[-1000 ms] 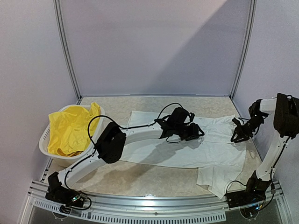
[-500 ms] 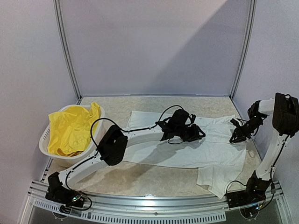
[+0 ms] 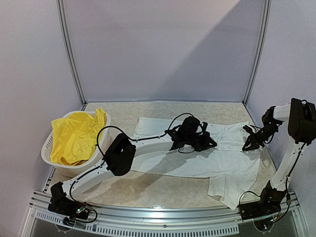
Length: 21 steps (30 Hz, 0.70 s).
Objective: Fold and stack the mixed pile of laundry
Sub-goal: Smooth out the 1/3-folded T-shirt at the center of the board.
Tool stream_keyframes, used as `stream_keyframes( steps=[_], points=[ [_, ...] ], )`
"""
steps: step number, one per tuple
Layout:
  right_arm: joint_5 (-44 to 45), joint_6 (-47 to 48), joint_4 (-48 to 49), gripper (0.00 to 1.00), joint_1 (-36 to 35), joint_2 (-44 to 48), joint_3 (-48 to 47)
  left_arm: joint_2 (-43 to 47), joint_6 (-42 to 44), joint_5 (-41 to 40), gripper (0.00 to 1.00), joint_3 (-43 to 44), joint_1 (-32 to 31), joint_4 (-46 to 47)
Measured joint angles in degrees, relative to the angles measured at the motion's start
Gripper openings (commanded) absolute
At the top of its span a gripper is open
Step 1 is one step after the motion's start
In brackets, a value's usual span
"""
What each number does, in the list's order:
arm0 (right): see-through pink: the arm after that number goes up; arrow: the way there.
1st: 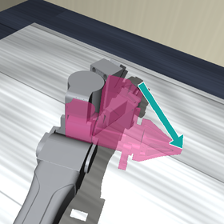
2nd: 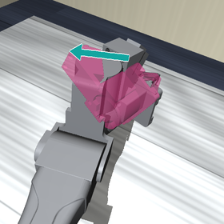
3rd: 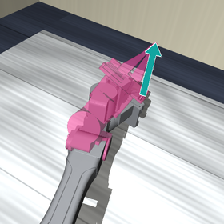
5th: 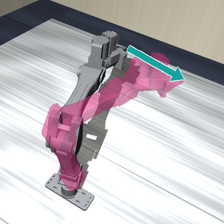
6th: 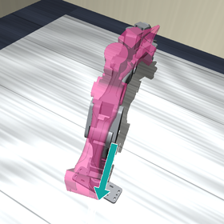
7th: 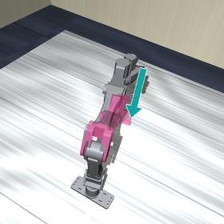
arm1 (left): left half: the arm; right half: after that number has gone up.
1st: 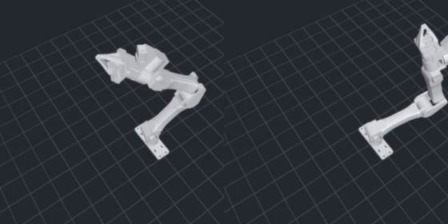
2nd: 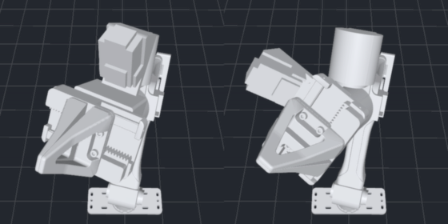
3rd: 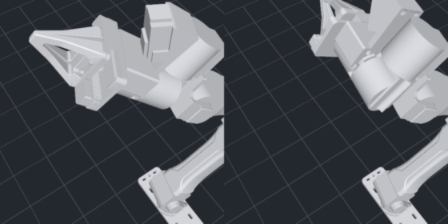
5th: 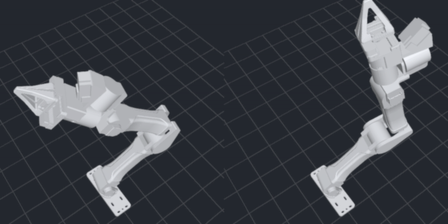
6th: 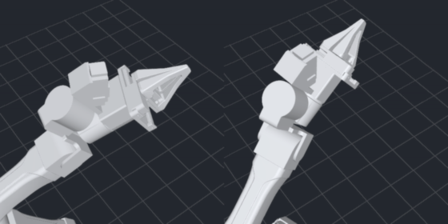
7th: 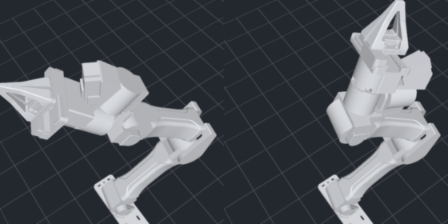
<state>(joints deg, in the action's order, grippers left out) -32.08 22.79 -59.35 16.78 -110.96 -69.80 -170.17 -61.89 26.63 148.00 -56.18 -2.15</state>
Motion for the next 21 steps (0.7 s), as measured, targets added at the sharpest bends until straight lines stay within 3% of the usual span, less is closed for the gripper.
stream_keyframes(
  steps=[21],
  points=[
    [-7.6, -0.1, -14.9, 0.01, 0.0, 2.8, -3.0, 0.6, -10.4, 4.9, 0.00, -2.4, 1.5, 6.3]
  ],
)
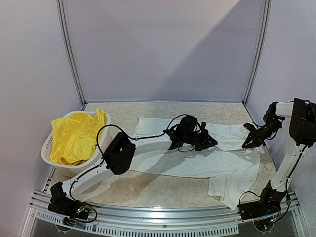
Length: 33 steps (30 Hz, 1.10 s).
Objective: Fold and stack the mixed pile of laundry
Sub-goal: Smooth out the 1/3-folded T-shirt at the center of the board.
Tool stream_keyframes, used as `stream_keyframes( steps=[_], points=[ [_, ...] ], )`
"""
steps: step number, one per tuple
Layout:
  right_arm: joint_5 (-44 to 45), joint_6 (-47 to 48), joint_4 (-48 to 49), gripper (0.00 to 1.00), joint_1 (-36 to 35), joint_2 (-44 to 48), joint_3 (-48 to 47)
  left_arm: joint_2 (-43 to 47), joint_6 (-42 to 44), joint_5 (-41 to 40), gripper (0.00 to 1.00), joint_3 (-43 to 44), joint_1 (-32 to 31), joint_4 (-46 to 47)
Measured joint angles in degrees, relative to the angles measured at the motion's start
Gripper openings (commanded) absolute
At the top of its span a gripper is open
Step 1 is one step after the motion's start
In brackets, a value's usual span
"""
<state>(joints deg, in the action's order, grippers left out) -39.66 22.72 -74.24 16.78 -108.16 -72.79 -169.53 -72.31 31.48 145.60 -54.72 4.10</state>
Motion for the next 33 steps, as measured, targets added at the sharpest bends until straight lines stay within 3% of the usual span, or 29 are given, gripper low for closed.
stream_keyframes(
  steps=[20, 33],
  points=[
    [3.7, 2.6, -2.8, 0.06, 0.0, -1.5, -6.7, 3.1, -7.8, 4.6, 0.00, -1.1, 1.7, -3.2],
    [4.1, 14.2, -2.7, 0.10, -2.4, -7.7, -3.7, 3.8, -8.7, 7.5, 0.00, -4.6, 1.9, -7.0]
  ],
)
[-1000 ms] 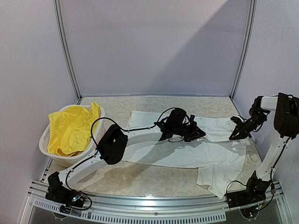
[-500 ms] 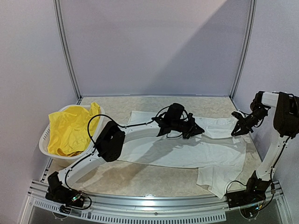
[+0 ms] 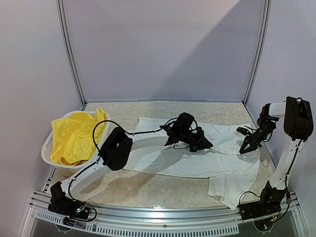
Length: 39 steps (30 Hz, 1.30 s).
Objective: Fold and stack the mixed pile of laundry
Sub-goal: Smooth out the 1/3-folded T-shirt at the center of the board.
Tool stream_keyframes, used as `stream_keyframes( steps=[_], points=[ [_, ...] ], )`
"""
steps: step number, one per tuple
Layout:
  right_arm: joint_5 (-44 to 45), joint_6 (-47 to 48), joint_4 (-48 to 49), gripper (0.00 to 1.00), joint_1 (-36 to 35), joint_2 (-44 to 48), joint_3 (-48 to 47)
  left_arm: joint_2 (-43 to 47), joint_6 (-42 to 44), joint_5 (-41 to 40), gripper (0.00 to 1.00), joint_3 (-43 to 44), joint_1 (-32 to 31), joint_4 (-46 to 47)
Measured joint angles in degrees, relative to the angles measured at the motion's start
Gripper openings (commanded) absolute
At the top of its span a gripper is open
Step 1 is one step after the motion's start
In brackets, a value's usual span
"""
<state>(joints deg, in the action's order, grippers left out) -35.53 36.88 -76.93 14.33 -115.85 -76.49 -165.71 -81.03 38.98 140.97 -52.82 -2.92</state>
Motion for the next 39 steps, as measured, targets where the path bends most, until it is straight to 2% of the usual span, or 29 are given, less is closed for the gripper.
stream_keyframes(
  steps=[5, 8, 15, 19, 21, 25, 28, 34, 39],
  points=[
    [0.0, 2.1, -0.3, 0.09, -2.4, 0.0, 2.3, 2.1, 0.2, 0.7, 0.00, -1.7, 0.6, -0.9],
    [-0.2, 2.5, -0.2, 0.08, -2.7, 0.0, 2.4, 3.1, 0.2, 0.9, 0.07, -2.1, 1.1, -0.8],
    [1.6, 3.6, -0.2, 0.23, -2.7, 0.9, 2.4, 3.3, 0.9, 0.9, 0.22, -2.2, 2.1, -1.3],
    [6.8, 4.8, -0.5, 0.26, -2.6, 4.4, 1.3, 4.4, 3.2, 0.8, 0.25, -3.8, 2.4, -3.4],
    [9.2, 5.7, -1.3, 0.28, -2.1, 6.7, -2.7, 4.9, 4.9, 0.6, 0.25, -4.2, 2.5, -5.2],
    [8.5, 5.6, -1.0, 0.31, 0.9, 8.1, -17.2, 6.4, 10.3, -0.4, 0.26, -4.2, 2.6, -9.7],
    [5.6, 2.8, 0.5, 0.32, 3.9, 7.5, -24.6, 8.1, 16.2, -2.0, 0.27, -4.2, 3.0, -15.1],
    [2.4, -6.0, 1.2, 0.31, 5.5, 0.2, -25.4, 13.2, 28.6, -8.7, 0.28, -5.1, 6.7, -25.2],
    [0.7, -11.3, 3.9, 0.30, 5.2, -7.7, -25.5, 15.3, 33.1, -12.3, 0.28, -5.2, 13.9, -26.9]
  ],
)
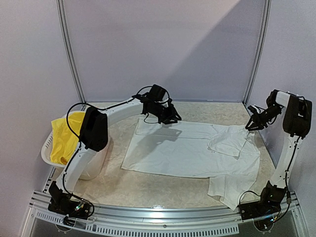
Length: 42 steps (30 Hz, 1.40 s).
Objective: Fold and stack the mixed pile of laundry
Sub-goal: Smooth out the 1/3-folded T-shirt at the center of the board.
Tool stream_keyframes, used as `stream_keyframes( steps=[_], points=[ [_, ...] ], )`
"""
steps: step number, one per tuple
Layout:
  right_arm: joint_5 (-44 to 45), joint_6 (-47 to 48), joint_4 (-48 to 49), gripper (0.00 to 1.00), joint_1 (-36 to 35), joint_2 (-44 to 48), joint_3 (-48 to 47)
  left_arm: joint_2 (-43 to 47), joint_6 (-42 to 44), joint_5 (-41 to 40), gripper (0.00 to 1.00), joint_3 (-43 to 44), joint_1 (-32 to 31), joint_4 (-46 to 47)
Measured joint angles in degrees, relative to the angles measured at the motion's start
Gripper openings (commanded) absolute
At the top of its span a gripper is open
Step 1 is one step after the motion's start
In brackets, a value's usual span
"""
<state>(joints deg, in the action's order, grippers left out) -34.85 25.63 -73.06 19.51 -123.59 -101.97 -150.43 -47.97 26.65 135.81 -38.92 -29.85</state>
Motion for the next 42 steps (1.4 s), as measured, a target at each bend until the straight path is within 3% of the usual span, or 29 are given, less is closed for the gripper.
stream_keyframes(
  steps=[7, 17, 22, 27, 33, 42],
  points=[
    [0.6, -5.7, 4.9, 0.30, 0.8, -5.6, -1.2, -1.0, -1.2, -1.6, 0.28, -1.9, 8.0, 1.0],
    [8.1, -12.3, 7.6, 0.30, 1.1, -12.0, -7.5, 1.5, -4.8, -2.1, 0.27, -14.3, 8.6, 8.5],
    [10.4, -13.6, 5.4, 0.19, 0.8, -14.6, -12.6, 5.9, -5.5, -3.4, 0.27, -22.0, 9.6, 11.2],
    [13.8, -15.1, 3.9, 0.13, -0.1, -16.4, -16.2, 6.9, -5.4, -4.1, 0.27, -23.5, 11.5, 11.6],
    [13.4, -15.4, 4.9, 0.27, -0.4, -14.8, -14.2, 7.0, -4.9, -5.0, 0.27, -23.5, 12.2, 11.7],
    [8.0, -14.6, 6.5, 0.20, -0.7, -1.9, -7.4, 8.4, -1.4, -6.7, 0.27, -22.9, 11.6, 10.0]
  ],
)
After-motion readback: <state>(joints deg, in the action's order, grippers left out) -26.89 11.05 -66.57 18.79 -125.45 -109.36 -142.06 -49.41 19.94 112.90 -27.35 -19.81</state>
